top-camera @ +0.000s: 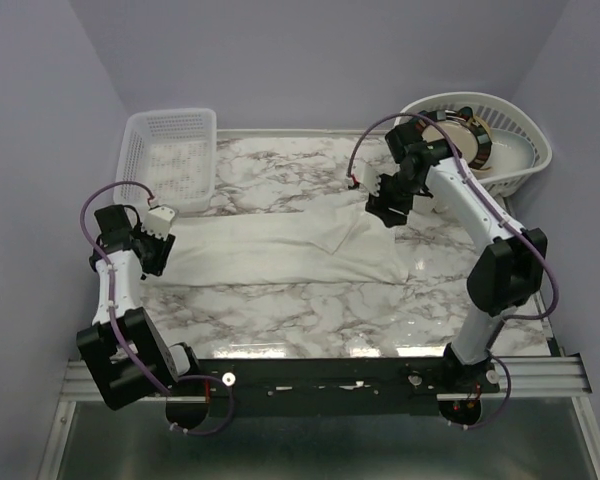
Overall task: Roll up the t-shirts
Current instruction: Fold the T-shirt at the center of the board.
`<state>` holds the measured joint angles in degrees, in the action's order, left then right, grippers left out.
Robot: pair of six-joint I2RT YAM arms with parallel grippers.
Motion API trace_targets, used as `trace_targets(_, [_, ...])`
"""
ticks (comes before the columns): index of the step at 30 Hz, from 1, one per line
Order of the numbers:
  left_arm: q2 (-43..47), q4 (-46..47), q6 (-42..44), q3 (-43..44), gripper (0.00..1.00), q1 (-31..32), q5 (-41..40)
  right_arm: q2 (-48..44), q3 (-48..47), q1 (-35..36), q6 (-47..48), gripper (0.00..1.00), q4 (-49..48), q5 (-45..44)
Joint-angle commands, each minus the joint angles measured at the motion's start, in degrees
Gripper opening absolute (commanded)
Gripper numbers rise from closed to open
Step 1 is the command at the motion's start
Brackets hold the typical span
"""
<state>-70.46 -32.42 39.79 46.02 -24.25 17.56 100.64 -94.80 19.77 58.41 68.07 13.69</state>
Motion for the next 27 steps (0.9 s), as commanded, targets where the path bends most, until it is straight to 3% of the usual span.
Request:
trace_targets(1, [-2.75, -2.82, -3.92, 1.96, 0.55, 0.26, 0.37, 10.01, -8.37, -0.17, -1.02, 0.65, 2.33, 4.67])
trace_targets(11, [-3.64, -5.10, -10.52, 5.04, 0.53, 0.34, 3.00, 13.97, -2.67, 6.50, 6.27, 0.63, -12.25, 2.74])
trace_targets(27, [0.05, -6.16, -13.95, 4.34, 0.52, 0.43, 3.09, 18.36, 0.85, 13.28, 17.25, 0.63, -19.29, 2.83])
